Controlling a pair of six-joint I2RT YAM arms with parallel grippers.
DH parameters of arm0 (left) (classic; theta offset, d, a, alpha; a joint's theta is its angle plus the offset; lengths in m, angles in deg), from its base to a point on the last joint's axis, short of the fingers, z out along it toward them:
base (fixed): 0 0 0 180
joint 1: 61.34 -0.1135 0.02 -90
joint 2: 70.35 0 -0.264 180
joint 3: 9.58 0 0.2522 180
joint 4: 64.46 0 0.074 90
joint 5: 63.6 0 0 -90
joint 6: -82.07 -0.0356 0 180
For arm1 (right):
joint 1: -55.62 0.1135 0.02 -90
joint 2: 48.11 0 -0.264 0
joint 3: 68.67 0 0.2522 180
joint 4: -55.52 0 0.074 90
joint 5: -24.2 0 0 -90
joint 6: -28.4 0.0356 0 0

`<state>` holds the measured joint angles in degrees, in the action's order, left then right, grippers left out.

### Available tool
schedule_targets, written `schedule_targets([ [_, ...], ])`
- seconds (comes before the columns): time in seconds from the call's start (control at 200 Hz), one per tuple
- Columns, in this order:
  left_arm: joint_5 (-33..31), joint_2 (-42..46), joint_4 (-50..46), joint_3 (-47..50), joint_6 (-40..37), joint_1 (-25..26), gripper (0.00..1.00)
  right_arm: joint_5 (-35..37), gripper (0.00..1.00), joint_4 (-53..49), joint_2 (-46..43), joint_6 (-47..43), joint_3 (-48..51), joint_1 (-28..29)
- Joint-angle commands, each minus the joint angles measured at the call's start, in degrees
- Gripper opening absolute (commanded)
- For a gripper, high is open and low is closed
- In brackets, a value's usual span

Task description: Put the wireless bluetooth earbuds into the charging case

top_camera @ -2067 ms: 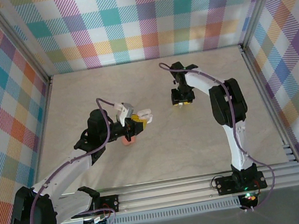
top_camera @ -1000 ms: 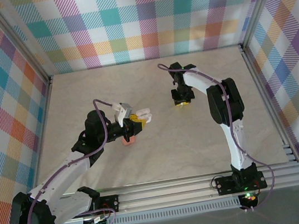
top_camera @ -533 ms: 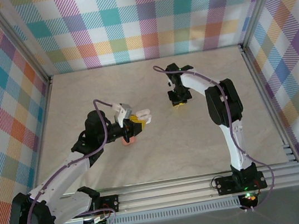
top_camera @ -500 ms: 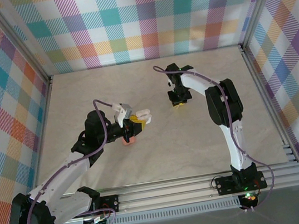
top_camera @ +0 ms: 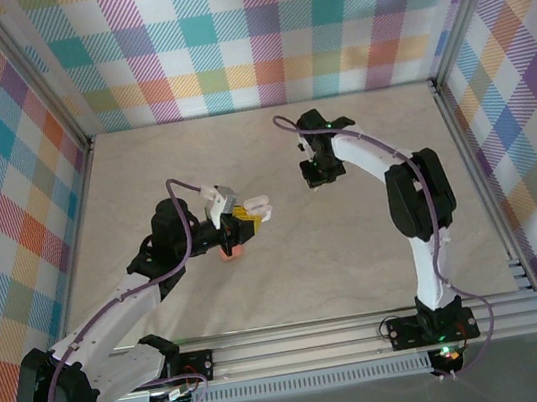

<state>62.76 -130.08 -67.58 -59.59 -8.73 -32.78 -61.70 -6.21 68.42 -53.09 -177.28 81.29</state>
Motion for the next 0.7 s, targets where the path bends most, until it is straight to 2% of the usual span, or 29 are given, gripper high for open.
schedule_targets([
  [0.0,0.8,0.5,1.5,-0.5,1.0,-0.7,0.00,0.9,0.18,1.7,-4.7,-2.0,1.5,0.8],
  [0.28,2.5,-2.5,5.4,-1.7,3.6,-0.5,0.00,5.7,0.17,6.0,-15.8,-4.3,5.6,4.6],
  [0.695,3.5,-7.5,8.5,-5.9,5.4,1.1,0.00,11.9,0.17,13.5,-32.4,-9.1,11.1,13.3],
])
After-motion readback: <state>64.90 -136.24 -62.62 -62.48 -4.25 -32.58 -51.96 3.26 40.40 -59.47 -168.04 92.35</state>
